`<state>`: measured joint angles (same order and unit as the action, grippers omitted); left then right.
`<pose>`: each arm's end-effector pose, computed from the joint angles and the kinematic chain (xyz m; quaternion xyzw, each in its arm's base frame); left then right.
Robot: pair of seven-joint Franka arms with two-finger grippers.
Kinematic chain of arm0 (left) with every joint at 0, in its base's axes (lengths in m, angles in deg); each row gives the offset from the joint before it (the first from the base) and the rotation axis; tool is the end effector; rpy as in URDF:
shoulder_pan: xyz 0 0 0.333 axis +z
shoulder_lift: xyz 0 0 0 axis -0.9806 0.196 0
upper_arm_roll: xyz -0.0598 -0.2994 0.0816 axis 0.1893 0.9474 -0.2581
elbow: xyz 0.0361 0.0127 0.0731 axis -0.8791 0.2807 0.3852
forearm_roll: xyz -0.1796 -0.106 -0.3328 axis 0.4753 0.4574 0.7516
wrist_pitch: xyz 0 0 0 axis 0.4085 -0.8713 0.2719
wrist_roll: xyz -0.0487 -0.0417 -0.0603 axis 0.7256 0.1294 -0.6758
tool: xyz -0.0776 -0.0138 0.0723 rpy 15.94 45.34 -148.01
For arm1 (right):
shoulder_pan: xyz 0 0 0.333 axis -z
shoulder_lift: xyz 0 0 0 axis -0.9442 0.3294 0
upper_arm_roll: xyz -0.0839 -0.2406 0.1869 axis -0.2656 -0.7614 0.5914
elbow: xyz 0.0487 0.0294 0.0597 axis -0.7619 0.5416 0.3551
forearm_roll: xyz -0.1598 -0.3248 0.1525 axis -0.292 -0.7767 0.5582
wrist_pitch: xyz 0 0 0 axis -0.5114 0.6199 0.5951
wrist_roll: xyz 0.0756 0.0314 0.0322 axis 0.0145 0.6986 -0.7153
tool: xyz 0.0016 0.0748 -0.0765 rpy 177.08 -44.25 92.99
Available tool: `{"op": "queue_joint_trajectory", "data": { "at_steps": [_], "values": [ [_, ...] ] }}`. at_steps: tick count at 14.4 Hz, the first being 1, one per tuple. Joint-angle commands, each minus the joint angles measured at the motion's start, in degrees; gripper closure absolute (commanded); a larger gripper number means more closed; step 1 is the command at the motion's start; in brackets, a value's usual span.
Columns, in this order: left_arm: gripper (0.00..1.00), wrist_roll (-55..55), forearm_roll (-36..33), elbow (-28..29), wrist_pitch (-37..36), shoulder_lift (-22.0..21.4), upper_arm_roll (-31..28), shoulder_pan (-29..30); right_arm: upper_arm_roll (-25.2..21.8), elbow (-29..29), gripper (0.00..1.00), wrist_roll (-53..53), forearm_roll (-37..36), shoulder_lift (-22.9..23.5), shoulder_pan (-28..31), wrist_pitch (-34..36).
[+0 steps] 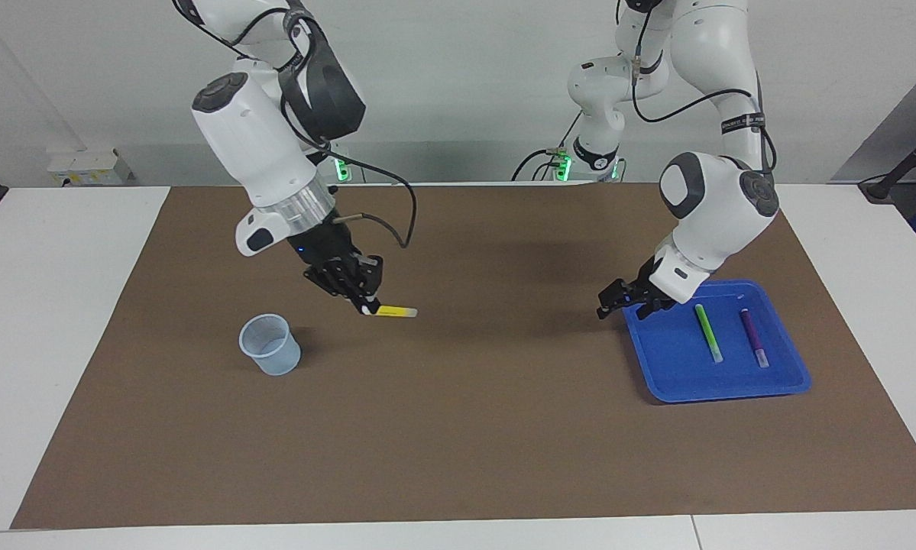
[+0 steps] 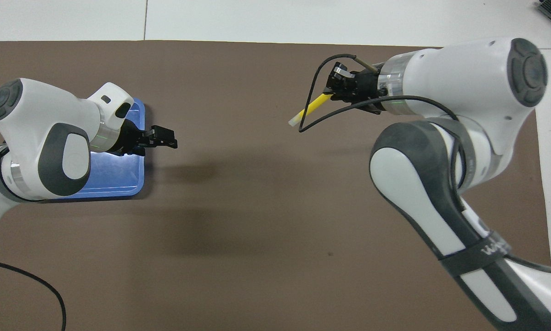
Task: Right arm passes pens to left for tray arrangement
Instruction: 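Carry the yellow pen toward the left gripper while the left gripper approaches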
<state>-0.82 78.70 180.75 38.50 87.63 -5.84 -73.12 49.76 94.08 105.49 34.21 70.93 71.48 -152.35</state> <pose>0.5915 -0.1327 0.3881 0.9849 0.0346 -0.0237 0.1679 0.6402 0.2384 0.5213 -0.9273 0.2564 -0.0975 0.2546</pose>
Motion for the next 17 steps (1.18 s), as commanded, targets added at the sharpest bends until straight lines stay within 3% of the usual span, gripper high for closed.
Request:
{"op": "queue_joint_trajectory", "data": {
  "at_steps": [1,5,10,15,17],
  "values": [
    [0.00,0.8,1.2,1.1,-1.5,-1.6,-0.2,-2.1,0.0,-0.4,1.00,9.4,1.7,1.6,-3.3,-5.5],
    [0.00,-7.3,3.7,0.7,-1.2,-1.5,-0.1,-4.6,-0.1,-0.4,1.00,19.9,1.7,3.2,-8.1,-12.7],
    [0.00,-15.7,4.6,0.2,-1.7,-1.5,-0.2,-3.9,0.0,-0.4,1.00,20.7,1.7,3.5,-8.4,-13.2],
    [0.01,-12.8,17.4,0.2,-8.0,-2.6,-0.6,0.8,-0.1,-0.3,1.00,20.8,1.7,3.5,-8.5,-13.3],
    [0.01,-13.8,18.0,-0.3,-8.8,-2.5,-0.3,1.1,-0.1,-0.3,1.00,20.9,1.7,3.5,-8.5,-13.3]
  ]
}}
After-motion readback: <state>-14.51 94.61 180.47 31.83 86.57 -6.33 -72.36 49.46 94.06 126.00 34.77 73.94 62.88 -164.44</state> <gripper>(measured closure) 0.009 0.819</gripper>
